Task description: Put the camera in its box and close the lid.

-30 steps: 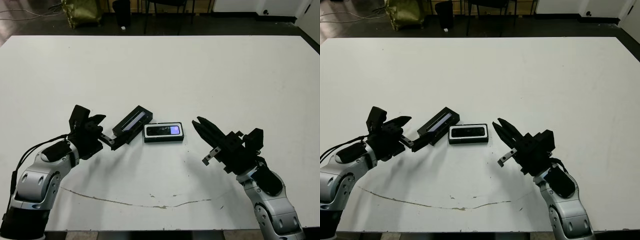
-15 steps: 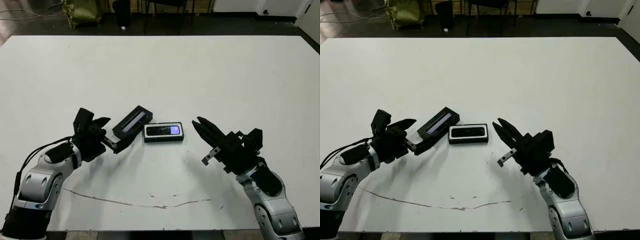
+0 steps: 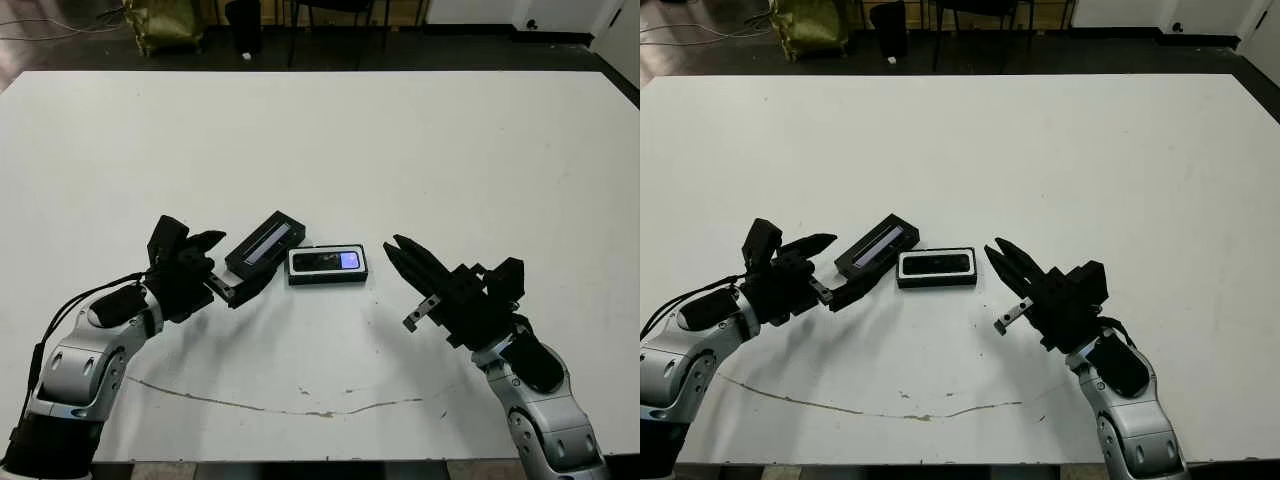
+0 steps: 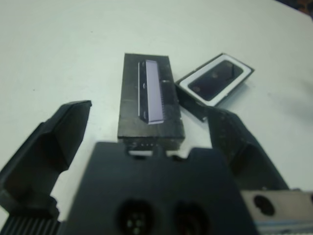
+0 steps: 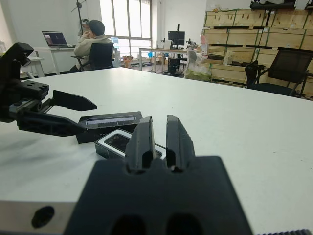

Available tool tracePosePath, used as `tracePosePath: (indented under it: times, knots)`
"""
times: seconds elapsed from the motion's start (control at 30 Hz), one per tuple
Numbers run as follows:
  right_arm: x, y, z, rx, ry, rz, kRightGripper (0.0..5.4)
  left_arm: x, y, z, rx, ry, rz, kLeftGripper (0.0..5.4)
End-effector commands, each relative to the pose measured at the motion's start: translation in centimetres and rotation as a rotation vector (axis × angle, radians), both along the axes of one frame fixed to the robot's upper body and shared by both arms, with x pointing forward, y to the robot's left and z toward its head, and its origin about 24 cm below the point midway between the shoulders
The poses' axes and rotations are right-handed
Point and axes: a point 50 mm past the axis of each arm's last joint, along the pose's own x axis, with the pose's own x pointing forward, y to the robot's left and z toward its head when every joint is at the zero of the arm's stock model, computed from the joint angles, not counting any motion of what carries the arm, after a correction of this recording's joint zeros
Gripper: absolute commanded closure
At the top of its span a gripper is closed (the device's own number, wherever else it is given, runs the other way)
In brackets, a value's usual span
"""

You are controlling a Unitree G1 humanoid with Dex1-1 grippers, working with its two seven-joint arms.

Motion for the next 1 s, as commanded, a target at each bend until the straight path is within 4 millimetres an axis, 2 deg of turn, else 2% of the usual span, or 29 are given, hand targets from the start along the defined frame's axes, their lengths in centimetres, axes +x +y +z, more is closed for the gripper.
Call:
tracePosePath:
  times: [0.03,0.5,0.9,1.0]
  knots:
    - [-0.2,-0.2,-0.4,-0.015,0.029,-0.006,5.40,-0.3,0.5,-0.9,0.088,0.006,-0.016,0.01]
    - [-0.1,-0.1,-0.3,-0.005,0.030,0.002,5.40,-0.4,0.5,-2.0,0.126,-0.001,0.001,0.01]
    - [-0.1,-0.1,-0.3,-0.007,0.034,0.002,5.40,-0.8,0.2,-2.3,0.078,0.045,0.043,0.01]
    - [-0.2,-0.1,-0.2,-0.012,0.032,0.002,5.40,-0.9,0.1,-2.3,0.062,0.042,0.071,0.41]
